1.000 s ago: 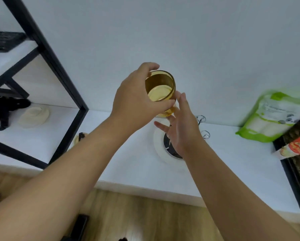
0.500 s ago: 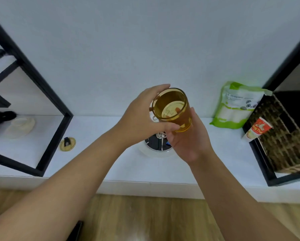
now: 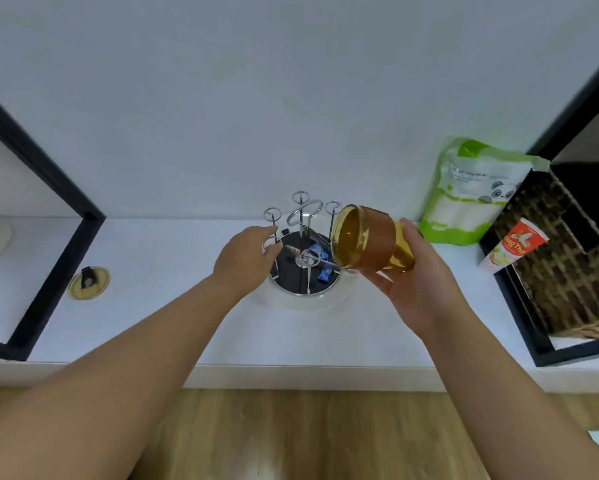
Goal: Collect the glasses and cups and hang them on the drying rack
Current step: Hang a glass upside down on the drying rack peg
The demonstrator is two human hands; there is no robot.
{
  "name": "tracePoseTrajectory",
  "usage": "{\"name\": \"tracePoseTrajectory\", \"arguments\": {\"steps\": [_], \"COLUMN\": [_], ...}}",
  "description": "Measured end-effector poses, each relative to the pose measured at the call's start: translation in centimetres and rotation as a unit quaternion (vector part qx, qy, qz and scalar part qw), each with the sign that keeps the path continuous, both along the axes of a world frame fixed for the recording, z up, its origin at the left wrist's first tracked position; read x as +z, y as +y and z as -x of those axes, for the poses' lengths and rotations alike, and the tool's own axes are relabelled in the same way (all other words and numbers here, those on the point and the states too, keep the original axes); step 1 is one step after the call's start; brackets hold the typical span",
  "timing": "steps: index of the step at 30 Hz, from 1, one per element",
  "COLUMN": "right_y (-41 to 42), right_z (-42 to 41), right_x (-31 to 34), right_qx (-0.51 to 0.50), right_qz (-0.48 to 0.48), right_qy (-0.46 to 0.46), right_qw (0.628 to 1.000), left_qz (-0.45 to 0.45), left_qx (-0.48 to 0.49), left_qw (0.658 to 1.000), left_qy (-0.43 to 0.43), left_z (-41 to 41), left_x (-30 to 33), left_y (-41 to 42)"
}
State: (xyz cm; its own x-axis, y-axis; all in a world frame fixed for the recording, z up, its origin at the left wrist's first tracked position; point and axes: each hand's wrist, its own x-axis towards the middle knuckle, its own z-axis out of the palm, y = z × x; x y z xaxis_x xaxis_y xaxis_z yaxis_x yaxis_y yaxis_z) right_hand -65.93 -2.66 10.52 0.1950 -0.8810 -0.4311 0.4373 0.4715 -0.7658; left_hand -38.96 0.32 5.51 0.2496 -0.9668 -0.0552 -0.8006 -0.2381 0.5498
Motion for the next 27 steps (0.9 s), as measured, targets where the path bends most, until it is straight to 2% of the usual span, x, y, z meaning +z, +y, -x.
{"name": "tracePoseTrajectory", "arguments": {"steps": [4,6,9,11,14,19,21,27], "right_y": [-0.4,-0.5,-0.9,-0.9,-0.9,-1.1,-1.4,-1.7], "right_z": [-1.4,-2.3,-3.9,-5.3,-7.3,-9.1,-9.5,-10.2], "right_x": [-0.8,-0.8,-1.0,-1.3,-2.4,-4.4,-5.2,-7.4], "right_qx": [-0.028,-0.033,0.020,0.073,0.138,0.199,0.215,0.248], "right_qz": [0.070,0.133,0.243,0.307,0.381,0.414,0.414,0.396], "right_qy": [0.104,0.195,0.377,0.451,0.528,0.602,0.618,0.624], "right_qw": [0.992,0.971,0.894,0.835,0.746,0.653,0.633,0.626], "left_qz": [0.025,0.035,0.045,0.047,0.043,0.049,0.050,0.049], "left_qx": [0.019,0.026,0.030,0.030,0.018,-0.003,-0.006,-0.009], "left_qw": [1.000,0.999,0.998,0.998,0.999,0.997,0.997,0.997], "left_qy": [0.000,-0.010,-0.016,-0.016,-0.028,-0.054,-0.058,-0.063], "left_z": [0.2,0.0,-0.5,-0.8,-0.8,-1.0,-1.1,-1.2], "left_x": [-1.0,-1.0,-1.2,-1.2,-1.1,-0.8,-0.7,-0.6], "left_y": [-0.3,-0.3,-0.4,-0.4,-0.4,-0.3,-0.3,-0.2]}}
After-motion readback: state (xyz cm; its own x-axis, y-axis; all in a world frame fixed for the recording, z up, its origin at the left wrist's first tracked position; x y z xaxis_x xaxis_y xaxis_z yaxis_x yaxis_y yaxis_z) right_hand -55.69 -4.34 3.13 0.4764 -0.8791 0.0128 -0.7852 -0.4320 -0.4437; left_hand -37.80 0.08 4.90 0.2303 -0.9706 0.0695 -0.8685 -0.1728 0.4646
